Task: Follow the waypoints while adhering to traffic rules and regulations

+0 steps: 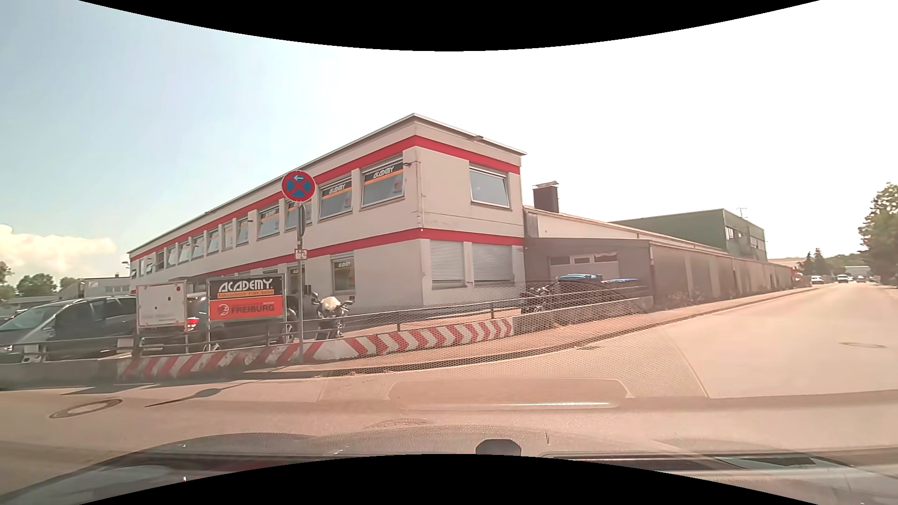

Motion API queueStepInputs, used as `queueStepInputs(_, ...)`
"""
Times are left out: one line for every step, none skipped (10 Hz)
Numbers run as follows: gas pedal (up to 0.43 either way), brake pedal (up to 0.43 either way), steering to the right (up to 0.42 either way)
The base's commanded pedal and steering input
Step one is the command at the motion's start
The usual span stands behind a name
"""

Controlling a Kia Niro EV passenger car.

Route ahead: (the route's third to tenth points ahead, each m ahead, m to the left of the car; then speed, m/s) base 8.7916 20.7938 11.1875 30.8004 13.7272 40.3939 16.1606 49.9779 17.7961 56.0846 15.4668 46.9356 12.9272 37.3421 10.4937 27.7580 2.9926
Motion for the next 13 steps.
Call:
queueStepInputs(0.059,0.000,-0.403)
queueStepInputs(0.067,0.000,-0.439)
queueStepInputs(0.067,0.000,-0.482)
queueStepInputs(0.067,0.000,-0.522)
queueStepInputs(0.087,0.000,-0.554)
queueStepInputs(0.087,0.000,-0.579)
queueStepInputs(0.098,0.000,-0.606)
queueStepInputs(0.110,0.000,-0.624)
queueStepInputs(0.110,0.000,-0.634)
queueStepInputs(0.110,0.000,-0.636)
queueStepInputs(0.110,0.000,-0.636)
queueStepInputs(0.118,0.000,-0.634)
queueStepInputs(0.130,0.000,-0.629)
